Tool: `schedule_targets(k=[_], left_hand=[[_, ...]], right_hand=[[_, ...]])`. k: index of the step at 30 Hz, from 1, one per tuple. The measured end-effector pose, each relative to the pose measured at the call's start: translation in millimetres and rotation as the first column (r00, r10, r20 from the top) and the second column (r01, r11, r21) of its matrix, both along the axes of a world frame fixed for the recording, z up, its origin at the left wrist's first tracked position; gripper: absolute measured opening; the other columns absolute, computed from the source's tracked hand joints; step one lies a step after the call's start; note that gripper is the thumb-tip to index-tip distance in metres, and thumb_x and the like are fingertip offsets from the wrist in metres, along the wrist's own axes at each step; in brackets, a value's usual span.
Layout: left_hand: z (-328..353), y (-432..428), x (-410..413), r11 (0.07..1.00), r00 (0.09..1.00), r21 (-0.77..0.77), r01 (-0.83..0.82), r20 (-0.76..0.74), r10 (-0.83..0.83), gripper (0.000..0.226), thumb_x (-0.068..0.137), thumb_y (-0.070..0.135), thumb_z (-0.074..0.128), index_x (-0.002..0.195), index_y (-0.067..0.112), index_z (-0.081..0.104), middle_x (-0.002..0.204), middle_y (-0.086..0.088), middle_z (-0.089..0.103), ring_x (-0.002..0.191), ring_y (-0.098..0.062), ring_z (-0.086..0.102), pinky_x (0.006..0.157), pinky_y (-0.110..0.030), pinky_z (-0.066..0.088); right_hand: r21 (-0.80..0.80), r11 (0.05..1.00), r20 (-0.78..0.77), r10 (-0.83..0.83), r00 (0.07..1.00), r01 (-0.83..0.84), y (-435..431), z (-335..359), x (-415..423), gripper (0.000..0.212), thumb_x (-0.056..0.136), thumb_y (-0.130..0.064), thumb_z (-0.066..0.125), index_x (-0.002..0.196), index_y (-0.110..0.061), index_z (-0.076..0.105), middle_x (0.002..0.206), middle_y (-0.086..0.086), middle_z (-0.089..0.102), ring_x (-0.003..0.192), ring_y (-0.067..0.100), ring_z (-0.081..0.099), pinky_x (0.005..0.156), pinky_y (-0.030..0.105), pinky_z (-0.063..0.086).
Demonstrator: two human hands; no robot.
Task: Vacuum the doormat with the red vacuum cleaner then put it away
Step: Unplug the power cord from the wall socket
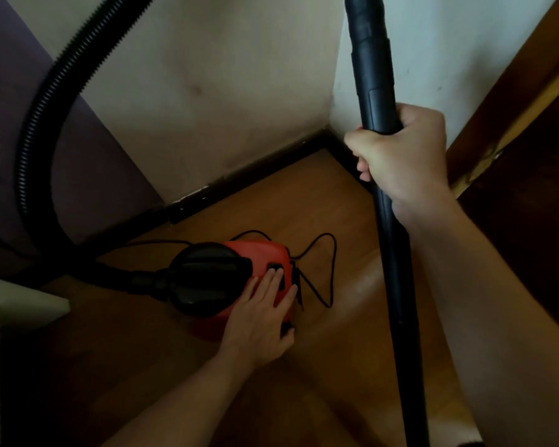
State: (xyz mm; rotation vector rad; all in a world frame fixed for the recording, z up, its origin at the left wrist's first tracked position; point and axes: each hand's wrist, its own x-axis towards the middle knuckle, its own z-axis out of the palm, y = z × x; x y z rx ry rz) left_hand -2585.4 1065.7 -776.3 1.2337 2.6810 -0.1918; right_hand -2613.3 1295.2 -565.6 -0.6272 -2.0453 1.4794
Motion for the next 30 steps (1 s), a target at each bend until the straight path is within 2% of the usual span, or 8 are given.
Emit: schedule_targets(k=[4, 7, 11, 13, 17, 21, 26, 30], left_hand=[[2.9, -6.2, -3.0, 1.000, 1.000, -0.017, 0.025, 0.011, -0.025, 0.082, 0.092, 0.059, 0.036, 0.159, 0.023, 0.005, 0.166, -0.012, -0.006, 0.154, -0.025, -0.006, 0.122, -0.043, -0.008], [4.2, -8.4, -8.5, 0.999, 0.999, 0.025, 0.034, 0.002, -0.034, 0.085, 0.089, 0.060, 0.039, 0.159, 0.022, 0.007, 0.167, -0.011, 0.000, 0.154, -0.024, -0.003, 0.121, -0.041, -0.008], [7.7, -9.0, -12.5, 0.998, 0.996, 0.054, 0.009, 0.087, -0.014, 0.089, 0.090, 0.059, 0.043, 0.158, 0.024, -0.003, 0.167, -0.008, -0.005, 0.154, -0.022, -0.006, 0.117, -0.035, -0.015], [9.0, -10.5, -16.0, 0.998, 0.993, 0.057, 0.009, 0.114, -0.015, 0.088, 0.090, 0.058, 0.042, 0.158, 0.025, -0.002, 0.167, -0.006, -0.004, 0.154, -0.022, -0.004, 0.118, -0.035, -0.013], [5.3, -13.4, -21.8, 0.998, 0.993, 0.006, 0.063, 0.097, -0.063, 0.087, 0.075, 0.060, 0.052, 0.152, 0.021, 0.036, 0.155, -0.011, 0.042, 0.144, -0.024, 0.035, 0.115, -0.040, 0.018], [4.4, -12.3, -24.5, 0.994, 0.989, 0.034, 0.104, 0.099, -0.107, 0.086, 0.089, 0.051, 0.041, 0.159, 0.020, 0.002, 0.167, -0.010, 0.003, 0.154, -0.025, 0.001, 0.119, -0.037, -0.008], [13.3, -8.0, -26.4, 0.995, 0.988, 0.057, 0.083, 0.125, -0.089, 0.093, 0.090, 0.050, 0.043, 0.157, 0.012, -0.009, 0.167, -0.008, -0.001, 0.154, -0.021, -0.002, 0.124, -0.035, -0.003], [15.9, -7.4, -24.8, 0.992, 0.988, -0.020, 0.123, 0.099, -0.121, 0.093, 0.090, 0.050, 0.043, 0.157, 0.010, -0.008, 0.167, -0.011, -0.002, 0.154, -0.025, -0.003, 0.126, -0.040, 0.001]], right_hand=[[-0.006, 1.000, 0.011, -0.009, 1.000, 0.009, -2.0, 1.7, 2.9, 0.015, 0.078, -0.019, 0.083, 0.086, -0.016, 0.070, 0.064, 0.000, 0.066, 0.048, 0.006, 0.061, 0.051, 0.026, 0.056], [-0.009, 1.000, 0.000, -0.016, 1.000, 0.016, -5.6, 5.0, 6.3, 0.015, 0.078, -0.020, 0.084, 0.084, -0.016, 0.070, 0.062, 0.000, 0.065, 0.048, 0.006, 0.061, 0.052, 0.027, 0.058], [0.006, 1.000, -0.003, -0.024, 1.000, 0.024, -11.9, 7.4, 11.1, 0.011, 0.080, -0.017, 0.081, 0.083, -0.019, 0.071, 0.059, -0.001, 0.065, 0.047, 0.007, 0.062, 0.052, 0.030, 0.059], [0.019, 1.000, -0.004, -0.021, 1.000, 0.021, -15.4, 9.2, 13.3, 0.011, 0.081, -0.015, 0.081, 0.082, -0.019, 0.071, 0.058, -0.001, 0.065, 0.047, 0.008, 0.062, 0.052, 0.030, 0.060], [0.062, 0.998, 0.006, -0.024, 1.000, 0.024, -22.1, 8.9, 12.5, 0.011, 0.081, -0.015, 0.080, 0.082, -0.021, 0.071, 0.058, -0.002, 0.066, 0.049, 0.008, 0.064, 0.054, 0.034, 0.062], [0.106, 0.994, 0.011, -0.035, 0.999, 0.033, -25.9, 7.6, 12.0, 0.010, 0.081, -0.017, 0.079, 0.080, -0.023, 0.071, 0.060, 0.000, 0.068, 0.053, 0.011, 0.067, 0.056, 0.034, 0.062], [0.131, 0.990, 0.021, -0.044, 0.999, 0.041, -26.1, 7.6, 10.6, 0.008, 0.082, -0.016, 0.078, 0.082, -0.020, 0.071, 0.061, 0.001, 0.068, 0.051, 0.010, 0.066, 0.054, 0.031, 0.061], [0.118, 0.992, 0.024, -0.049, 0.999, 0.046, -27.6, 8.7, 12.0, 0.007, 0.082, -0.016, 0.077, 0.084, -0.019, 0.071, 0.062, 0.002, 0.068, 0.050, 0.009, 0.064, 0.053, 0.030, 0.059]])
